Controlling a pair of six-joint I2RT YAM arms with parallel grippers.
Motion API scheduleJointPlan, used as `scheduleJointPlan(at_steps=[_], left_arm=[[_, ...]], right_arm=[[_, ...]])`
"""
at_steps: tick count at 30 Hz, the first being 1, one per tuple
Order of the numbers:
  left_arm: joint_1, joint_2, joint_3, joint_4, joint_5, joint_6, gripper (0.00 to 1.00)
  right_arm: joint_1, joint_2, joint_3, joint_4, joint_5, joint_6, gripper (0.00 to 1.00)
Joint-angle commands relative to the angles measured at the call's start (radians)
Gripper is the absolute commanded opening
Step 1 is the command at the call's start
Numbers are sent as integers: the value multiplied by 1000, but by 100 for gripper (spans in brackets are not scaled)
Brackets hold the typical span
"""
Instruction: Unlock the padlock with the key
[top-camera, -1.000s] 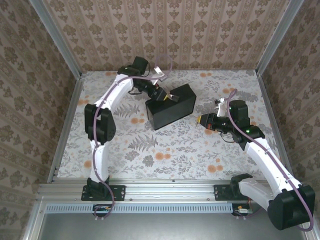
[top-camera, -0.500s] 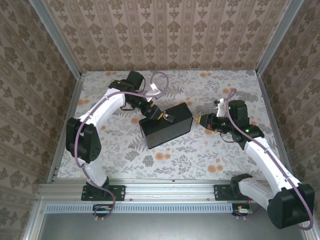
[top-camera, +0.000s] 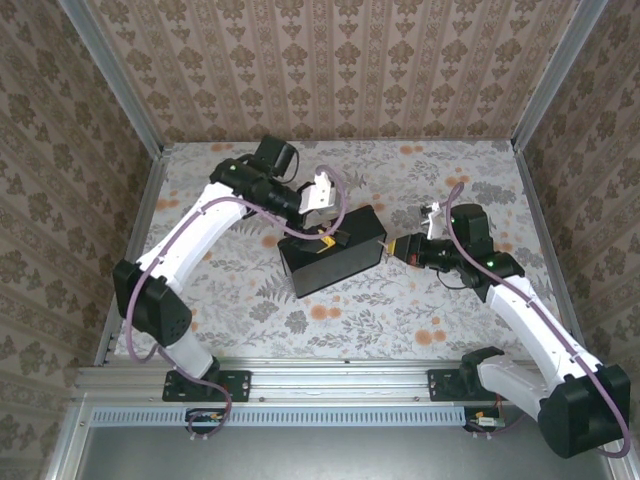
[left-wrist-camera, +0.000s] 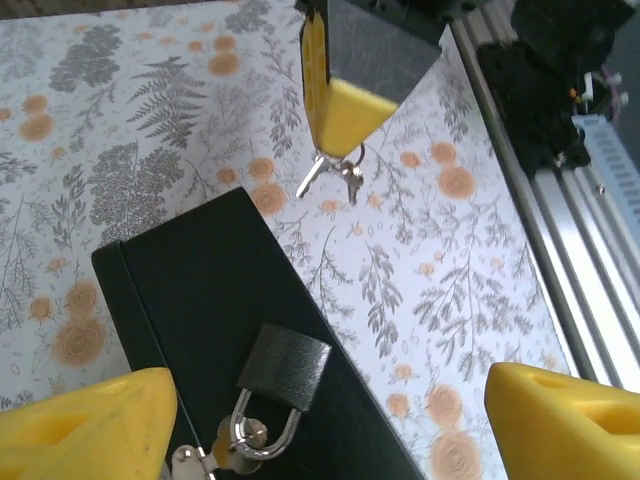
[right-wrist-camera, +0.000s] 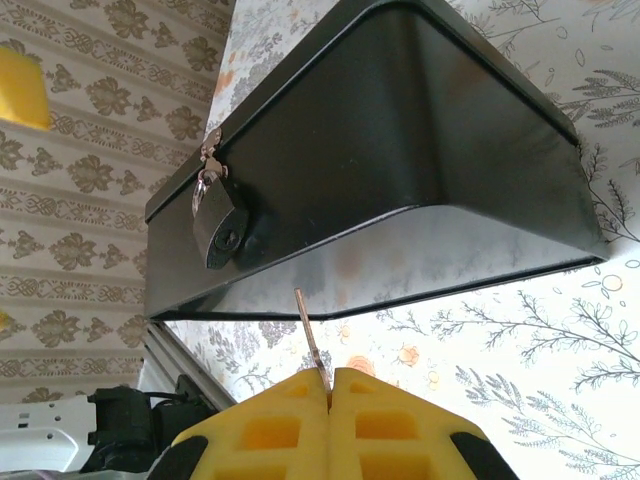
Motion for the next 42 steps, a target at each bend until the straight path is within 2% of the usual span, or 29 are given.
scheduleJointPlan(at_steps=[1,4,9,13,23,31,38,42], left_arm=[[-8,93,41,-82,-10,182,81],[-10,126,34,-63,-14,197,81],[-5,168,50,-49,12,218,80],[-6,198,88,-91,65,239,79],[-8,257,89,-123,73,270,75],[-23,260,59,-86,79,261,66],[-38,222,13,-35,85,249,62],[-28,227,10,-39,82,245,55]], right_arm=[[6,-18,-10,-59,-13,-12,0],[5,-25,-3,-82,-9,-18,0],[7,-19,-2,-62,-72,6,0],[9,-16,3,-71,-71,5,0],[9,3,27,-101,-75,-13,0],[27,25,16,-65,-91,7,0],[53,42,21,-17,-89,49,0],[60,54,25,-13,-86,51,0]])
